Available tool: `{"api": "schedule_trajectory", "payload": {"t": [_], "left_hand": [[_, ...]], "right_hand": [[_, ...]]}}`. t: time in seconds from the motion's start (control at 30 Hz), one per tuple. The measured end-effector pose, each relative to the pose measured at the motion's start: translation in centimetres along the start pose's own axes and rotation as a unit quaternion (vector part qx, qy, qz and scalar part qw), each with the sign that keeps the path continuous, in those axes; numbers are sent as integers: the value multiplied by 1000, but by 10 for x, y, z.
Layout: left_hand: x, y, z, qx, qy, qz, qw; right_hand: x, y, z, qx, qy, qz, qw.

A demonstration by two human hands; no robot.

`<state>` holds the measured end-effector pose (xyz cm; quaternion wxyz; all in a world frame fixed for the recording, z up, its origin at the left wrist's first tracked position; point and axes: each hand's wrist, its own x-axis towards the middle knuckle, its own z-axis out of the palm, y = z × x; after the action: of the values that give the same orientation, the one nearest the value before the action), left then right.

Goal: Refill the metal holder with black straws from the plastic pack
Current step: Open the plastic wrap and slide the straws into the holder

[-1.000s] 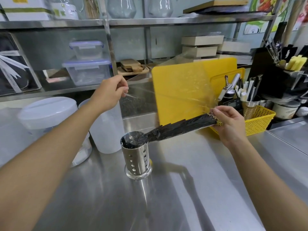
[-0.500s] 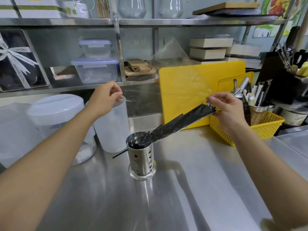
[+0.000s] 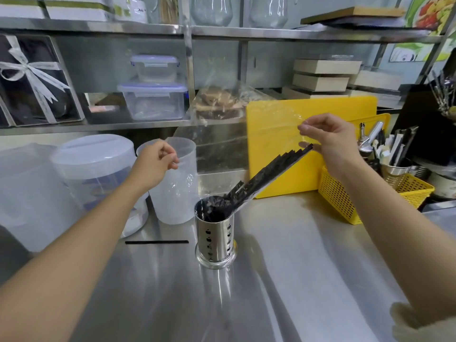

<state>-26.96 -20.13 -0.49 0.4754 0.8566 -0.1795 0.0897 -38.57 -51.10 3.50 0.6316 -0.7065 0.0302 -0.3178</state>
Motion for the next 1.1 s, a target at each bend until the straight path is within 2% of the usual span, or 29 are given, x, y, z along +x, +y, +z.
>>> {"api": "schedule_trajectory", "payload": {"t": [0.23, 0.37, 0.47, 0.53, 0.8, 0.87, 1.0, 1.1], "left_hand": [[-9, -24, -4, -38, 13, -83, 996], [-12, -36, -5, -73, 19, -111, 991], [-15, -42, -6, -84, 18, -122, 989], [-16, -45, -6, -84, 16, -126, 988], [-16, -52, -13, -14, 18, -83, 996], [-18, -51, -18, -2, 47, -58, 997], [-20, -41, -26, -31, 160, -14, 987], [-19, -35, -31, -68, 123, -16, 990]], "right_hand": [[-2, 5, 26, -39, 15, -19, 999], [-9, 13, 30, 24, 25, 58, 998], [-18, 28, 34, 28, -20, 114, 993], [-23, 35, 39, 21, -47, 113, 992], [-16, 27, 64, 14, -22, 55, 998], [-13, 23, 68, 7, -11, 42, 999], [-5, 15, 74, 10, 21, 29, 999], [-1, 10, 74, -11, 10, 26, 1000]]}}
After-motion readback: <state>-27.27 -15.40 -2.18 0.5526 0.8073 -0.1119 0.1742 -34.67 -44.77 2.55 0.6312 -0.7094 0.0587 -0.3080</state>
